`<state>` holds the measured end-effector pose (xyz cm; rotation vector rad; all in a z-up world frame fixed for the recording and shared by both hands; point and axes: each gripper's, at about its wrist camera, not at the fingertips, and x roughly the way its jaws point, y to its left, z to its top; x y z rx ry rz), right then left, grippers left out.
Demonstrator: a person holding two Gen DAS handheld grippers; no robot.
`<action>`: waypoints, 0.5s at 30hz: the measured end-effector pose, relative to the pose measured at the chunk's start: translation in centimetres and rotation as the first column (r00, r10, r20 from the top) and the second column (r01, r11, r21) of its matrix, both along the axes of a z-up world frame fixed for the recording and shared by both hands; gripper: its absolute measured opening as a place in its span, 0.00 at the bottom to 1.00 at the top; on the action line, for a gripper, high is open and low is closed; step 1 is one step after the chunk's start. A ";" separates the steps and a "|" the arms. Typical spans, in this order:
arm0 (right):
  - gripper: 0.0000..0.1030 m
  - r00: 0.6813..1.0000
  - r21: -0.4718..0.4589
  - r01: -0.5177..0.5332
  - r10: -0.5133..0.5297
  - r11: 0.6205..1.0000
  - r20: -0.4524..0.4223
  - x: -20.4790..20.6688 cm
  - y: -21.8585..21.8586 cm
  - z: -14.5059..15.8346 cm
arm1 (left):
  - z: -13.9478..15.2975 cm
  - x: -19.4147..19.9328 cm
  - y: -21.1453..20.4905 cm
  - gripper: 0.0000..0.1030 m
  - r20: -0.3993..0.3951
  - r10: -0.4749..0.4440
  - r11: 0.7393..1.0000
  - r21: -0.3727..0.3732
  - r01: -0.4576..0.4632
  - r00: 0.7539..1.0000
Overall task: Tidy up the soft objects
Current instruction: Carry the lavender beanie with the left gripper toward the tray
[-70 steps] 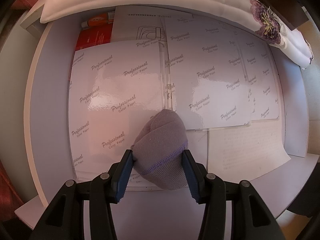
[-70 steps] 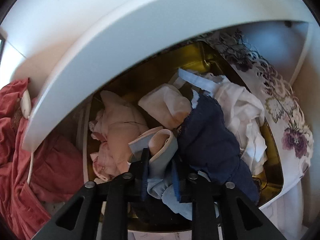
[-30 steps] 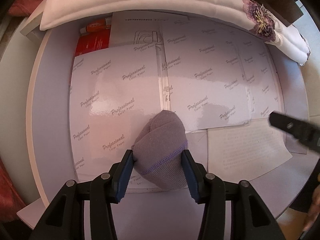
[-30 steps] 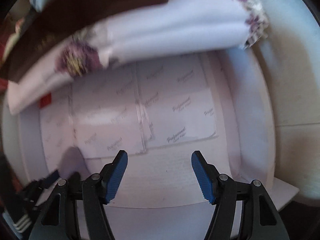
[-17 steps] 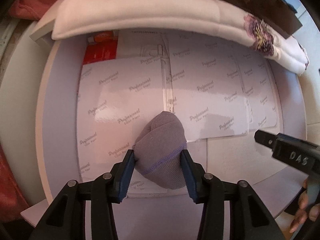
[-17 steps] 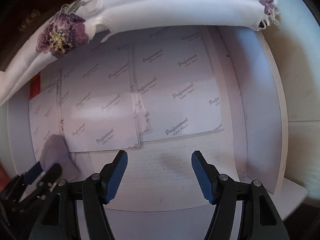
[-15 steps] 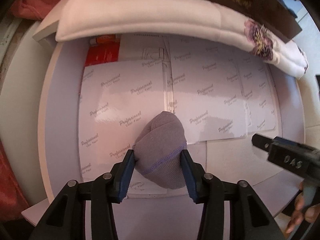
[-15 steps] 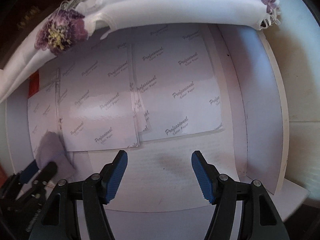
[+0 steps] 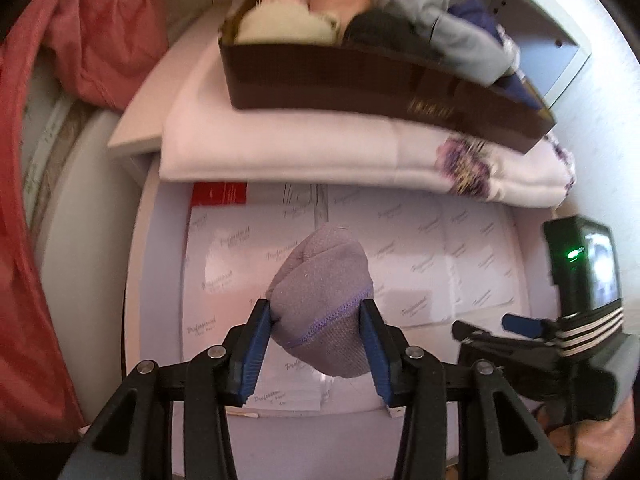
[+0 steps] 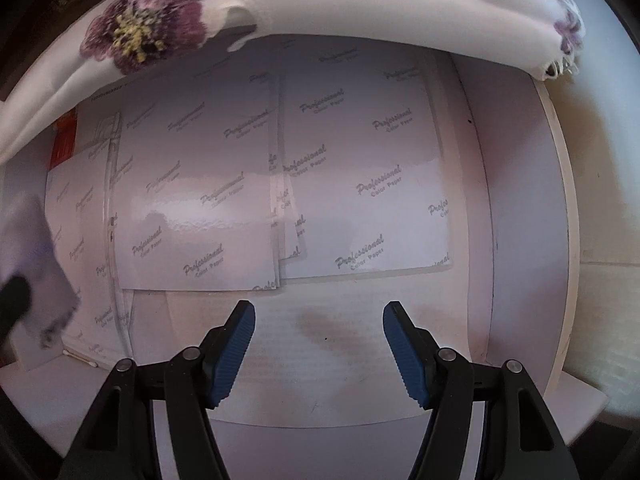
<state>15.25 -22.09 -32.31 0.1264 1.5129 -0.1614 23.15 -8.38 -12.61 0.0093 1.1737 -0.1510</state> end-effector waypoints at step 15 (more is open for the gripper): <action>0.65 1.000 0.009 -0.003 0.003 1.000 -0.006 0.6 0.1 -0.1 | 7.0 -0.4 0.8 0.44 0.177 0.038 0.998 -0.059 -0.028 0.983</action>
